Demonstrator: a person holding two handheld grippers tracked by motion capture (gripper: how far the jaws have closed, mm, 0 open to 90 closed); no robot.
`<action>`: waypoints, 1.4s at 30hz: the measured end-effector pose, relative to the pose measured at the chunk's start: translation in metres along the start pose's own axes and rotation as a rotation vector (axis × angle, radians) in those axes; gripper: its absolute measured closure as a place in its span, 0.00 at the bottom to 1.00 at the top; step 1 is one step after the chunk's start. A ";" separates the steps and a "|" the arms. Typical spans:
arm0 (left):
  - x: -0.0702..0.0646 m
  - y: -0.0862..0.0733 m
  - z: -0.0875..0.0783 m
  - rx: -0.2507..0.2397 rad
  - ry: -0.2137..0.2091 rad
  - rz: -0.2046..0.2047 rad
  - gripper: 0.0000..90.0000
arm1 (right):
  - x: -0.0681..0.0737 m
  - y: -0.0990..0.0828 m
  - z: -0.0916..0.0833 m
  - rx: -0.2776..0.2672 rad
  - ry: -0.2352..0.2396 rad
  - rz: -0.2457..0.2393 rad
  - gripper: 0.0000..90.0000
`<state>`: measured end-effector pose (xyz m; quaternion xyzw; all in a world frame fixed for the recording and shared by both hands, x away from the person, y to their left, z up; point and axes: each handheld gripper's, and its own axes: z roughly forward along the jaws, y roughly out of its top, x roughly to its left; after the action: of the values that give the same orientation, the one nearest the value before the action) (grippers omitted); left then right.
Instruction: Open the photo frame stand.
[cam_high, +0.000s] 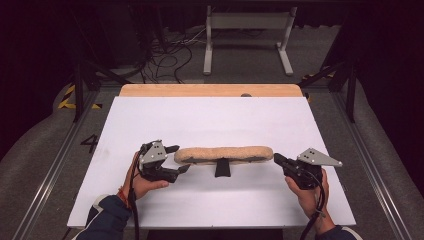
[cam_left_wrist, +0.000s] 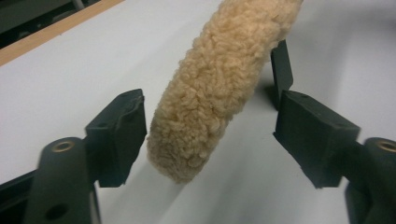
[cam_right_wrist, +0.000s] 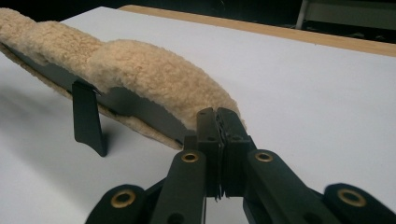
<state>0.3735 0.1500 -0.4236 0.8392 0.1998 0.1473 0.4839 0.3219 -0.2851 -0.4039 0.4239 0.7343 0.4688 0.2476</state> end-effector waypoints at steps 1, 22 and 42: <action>0.000 0.000 0.000 0.002 0.000 0.003 0.34 | 0.000 0.001 0.001 0.001 0.001 -0.001 0.98; 0.001 -0.002 -0.005 -0.002 0.003 0.020 0.58 | -0.006 0.008 0.015 -0.002 -0.004 0.040 1.00; -0.001 -0.002 -0.005 0.003 0.010 0.032 0.62 | -0.008 0.009 0.012 0.008 0.003 0.012 0.99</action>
<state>0.3702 0.1543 -0.4233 0.8422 0.1890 0.1591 0.4792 0.3391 -0.2840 -0.4012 0.4285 0.7341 0.4679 0.2419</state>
